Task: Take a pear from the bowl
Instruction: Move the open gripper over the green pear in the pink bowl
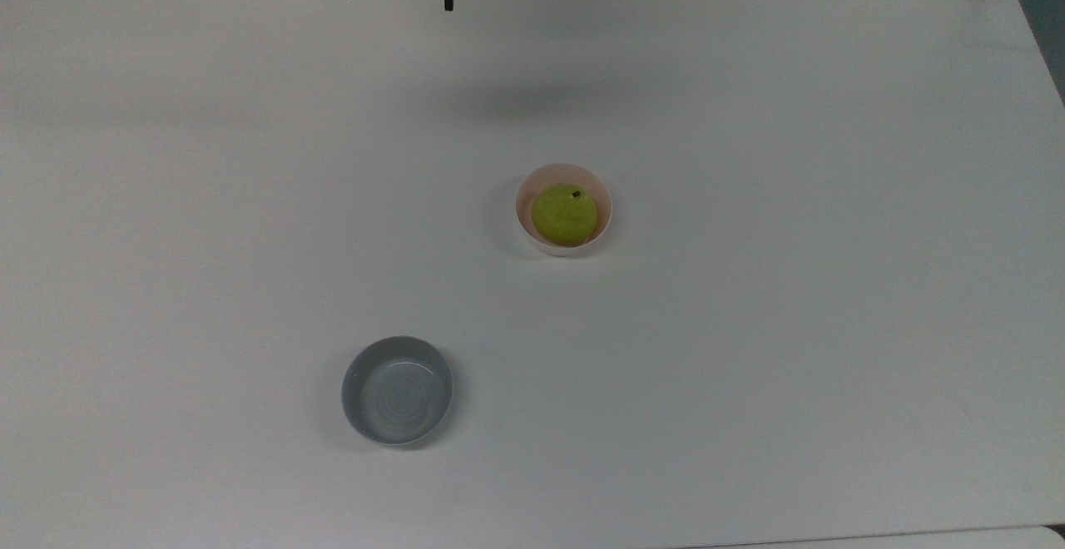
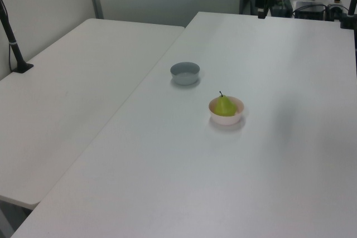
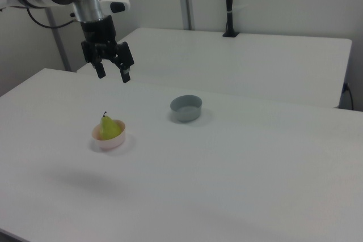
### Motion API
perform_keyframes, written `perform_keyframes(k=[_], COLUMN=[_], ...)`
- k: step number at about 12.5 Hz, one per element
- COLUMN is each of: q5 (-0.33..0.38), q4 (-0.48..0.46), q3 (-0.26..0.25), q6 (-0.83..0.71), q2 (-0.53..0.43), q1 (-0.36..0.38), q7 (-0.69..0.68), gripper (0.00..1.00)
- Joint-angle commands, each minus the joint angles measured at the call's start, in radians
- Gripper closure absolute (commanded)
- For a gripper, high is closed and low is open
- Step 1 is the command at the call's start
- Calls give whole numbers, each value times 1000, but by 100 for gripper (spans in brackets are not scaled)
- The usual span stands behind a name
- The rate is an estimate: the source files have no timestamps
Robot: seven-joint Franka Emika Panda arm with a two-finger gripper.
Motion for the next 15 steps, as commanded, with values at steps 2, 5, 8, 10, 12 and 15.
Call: perform_keyframes(k=[2,5,8,10,12,15], q5=[19,19,20,22,43,60], q4=[-17,-19,-22,-22,-22,-17], q3=[-11,-9,-9,-5,18,87], q6=[-11,-7,-5,-5,1,2], q2=[-16,-15,-15,-12,-6,-6], q1=[12,13,15,26,47,69], q7=[-19,-19,-42,-62,-68,-63], gripper=[0,0,0,0,0,0])
